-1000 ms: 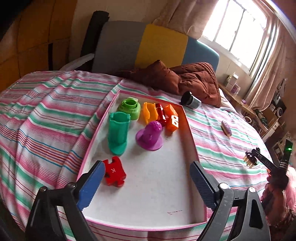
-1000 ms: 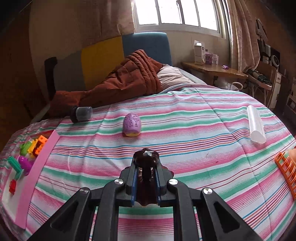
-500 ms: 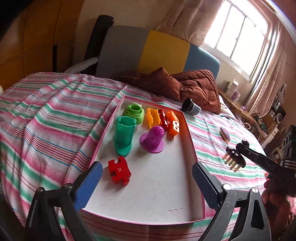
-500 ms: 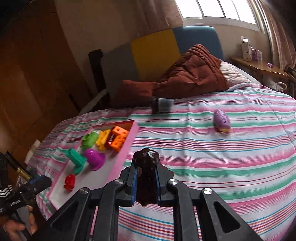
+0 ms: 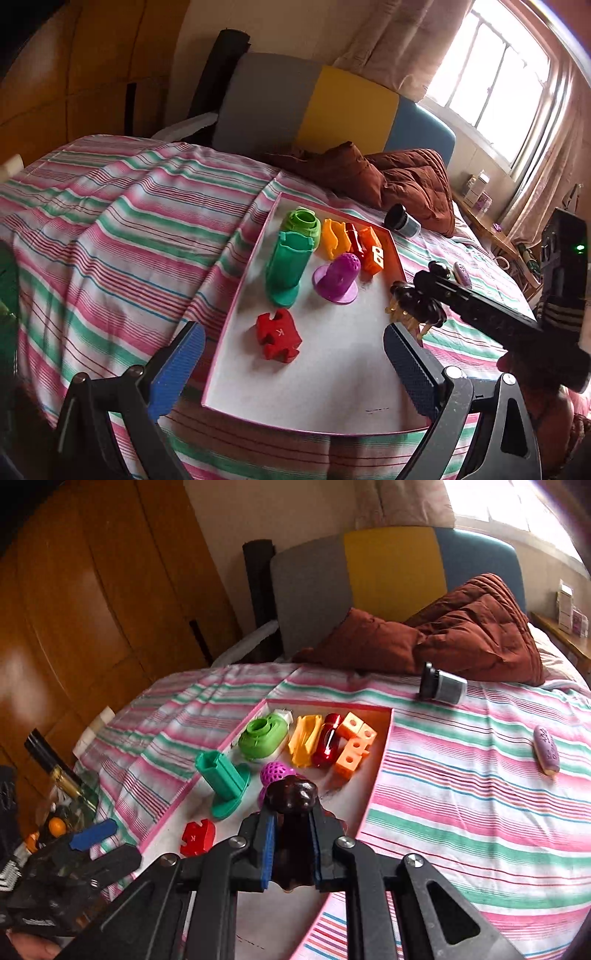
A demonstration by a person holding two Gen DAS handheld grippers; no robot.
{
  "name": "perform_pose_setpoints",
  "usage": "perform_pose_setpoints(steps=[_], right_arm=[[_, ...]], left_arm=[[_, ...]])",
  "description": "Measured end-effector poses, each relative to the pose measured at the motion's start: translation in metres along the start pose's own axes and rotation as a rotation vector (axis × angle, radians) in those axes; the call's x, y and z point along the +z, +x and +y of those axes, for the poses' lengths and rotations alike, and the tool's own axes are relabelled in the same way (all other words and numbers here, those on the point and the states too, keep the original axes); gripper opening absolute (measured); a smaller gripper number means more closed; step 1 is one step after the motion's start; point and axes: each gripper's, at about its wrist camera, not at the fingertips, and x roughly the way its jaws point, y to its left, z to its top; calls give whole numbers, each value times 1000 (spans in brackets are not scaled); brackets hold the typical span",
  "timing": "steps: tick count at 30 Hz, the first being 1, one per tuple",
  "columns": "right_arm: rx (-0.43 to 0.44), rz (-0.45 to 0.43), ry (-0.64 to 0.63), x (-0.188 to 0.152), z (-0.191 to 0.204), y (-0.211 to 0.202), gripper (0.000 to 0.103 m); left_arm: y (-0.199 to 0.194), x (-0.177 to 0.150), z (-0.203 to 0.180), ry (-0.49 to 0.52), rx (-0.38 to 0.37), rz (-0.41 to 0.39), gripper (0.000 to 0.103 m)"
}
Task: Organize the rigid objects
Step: 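Carry the brown spiky toy into the tray and open the right gripper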
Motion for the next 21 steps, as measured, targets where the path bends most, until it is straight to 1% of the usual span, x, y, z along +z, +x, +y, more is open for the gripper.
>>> perform_pose_setpoints(steps=[9, 13, 15, 21], right_arm=[[-70, 26, -79, 9, -1, 27, 14], [-73, 58, -87, 7, -5, 34, 17], [-65, 52, -82, 4, -5, 31, 21], [-56, 18, -85, -5, 0, 14, 23]], left_arm=[[-2, 1, 7, -20, 2, -1, 98], [-1, 2, 9, -28, 3, -1, 98], [-1, 2, 10, -35, 2, -3, 98], [0, 2, 8, -37, 0, 0, 98]])
